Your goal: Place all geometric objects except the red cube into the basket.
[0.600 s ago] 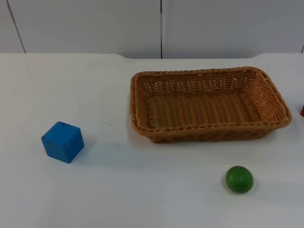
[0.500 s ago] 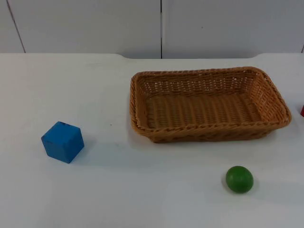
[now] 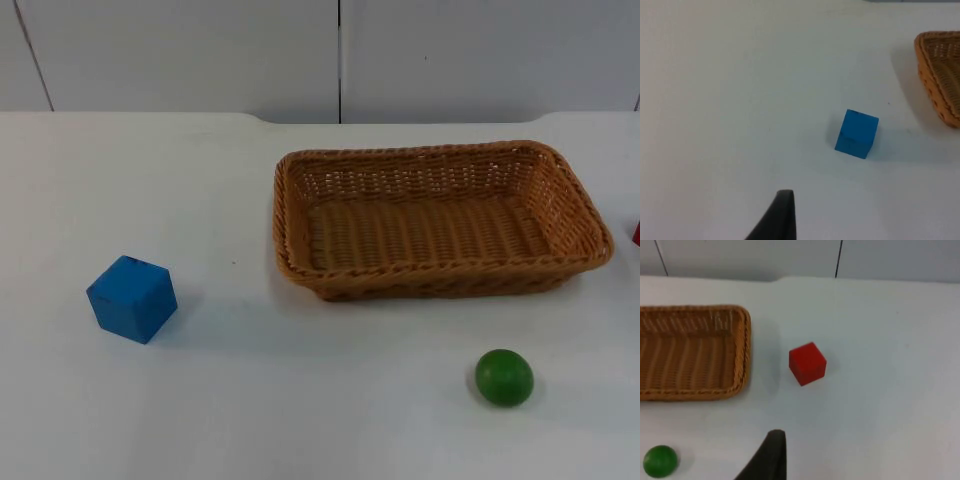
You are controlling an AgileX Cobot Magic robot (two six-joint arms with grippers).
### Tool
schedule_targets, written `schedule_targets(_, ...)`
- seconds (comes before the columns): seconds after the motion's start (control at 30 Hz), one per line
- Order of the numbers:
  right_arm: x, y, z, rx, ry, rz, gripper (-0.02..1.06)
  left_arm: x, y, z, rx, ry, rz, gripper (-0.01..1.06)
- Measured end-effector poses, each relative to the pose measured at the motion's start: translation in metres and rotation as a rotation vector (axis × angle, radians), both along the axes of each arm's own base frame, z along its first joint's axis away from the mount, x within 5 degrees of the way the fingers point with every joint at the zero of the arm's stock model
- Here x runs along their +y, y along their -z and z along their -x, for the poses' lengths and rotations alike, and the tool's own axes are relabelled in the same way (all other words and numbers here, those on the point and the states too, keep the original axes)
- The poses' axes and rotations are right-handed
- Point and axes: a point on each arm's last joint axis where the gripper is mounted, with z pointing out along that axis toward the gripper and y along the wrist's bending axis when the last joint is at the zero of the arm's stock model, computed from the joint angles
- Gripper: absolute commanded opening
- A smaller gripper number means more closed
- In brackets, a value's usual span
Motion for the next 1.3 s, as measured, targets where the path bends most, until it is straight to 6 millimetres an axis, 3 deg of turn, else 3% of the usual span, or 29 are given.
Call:
schedule_targets(0.03, 0.000, 0.000, 0.000, 0.000, 0.000, 0.000, 1.05, 0.000, 0.000, 0.000, 0.000, 0.000, 0.000, 1.05)
schedule_targets(0.2, 0.003, 0.019, -0.047, 0.172, -0.003, 0.011, 1.05, -0.001, 0.011, -0.041, 0.144, 0.007, -0.014, 1.05)
schedule_targets(0.23, 0.003, 0.019, -0.047, 0.172, -0.003, 0.011, 1.05, -0.001, 0.011, -0.041, 0.144, 0.007, -0.014, 1.05)
schedule_targets(0.37, 0.005, 0.038, -0.075, 0.294, -0.005, 0.019, 1.05, -0.001, 0.028, -0.068, 0.253, 0.019, -0.030, 1.05)
schedule_targets(0.53, 0.007, 0.051, -0.089, 0.367, -0.007, 0.005, 1.05, -0.002, 0.041, -0.086, 0.315, 0.019, -0.031, 1.05)
schedule_targets(0.8, 0.007, 0.053, -0.092, 0.381, -0.007, 0.006, 1.05, -0.002, 0.050, -0.097, 0.344, 0.033, -0.039, 1.05)
schedule_targets(1.0, 0.007, 0.054, -0.092, 0.381, -0.007, 0.003, 1.05, -0.010, 0.068, -0.117, 0.429, 0.125, -0.016, 1.05)
schedule_targets(1.3, 0.007, 0.054, -0.091, 0.393, -0.006, 0.003, 1.05, -0.033, 0.105, -0.192, 0.567, 0.302, -0.064, 0.99)
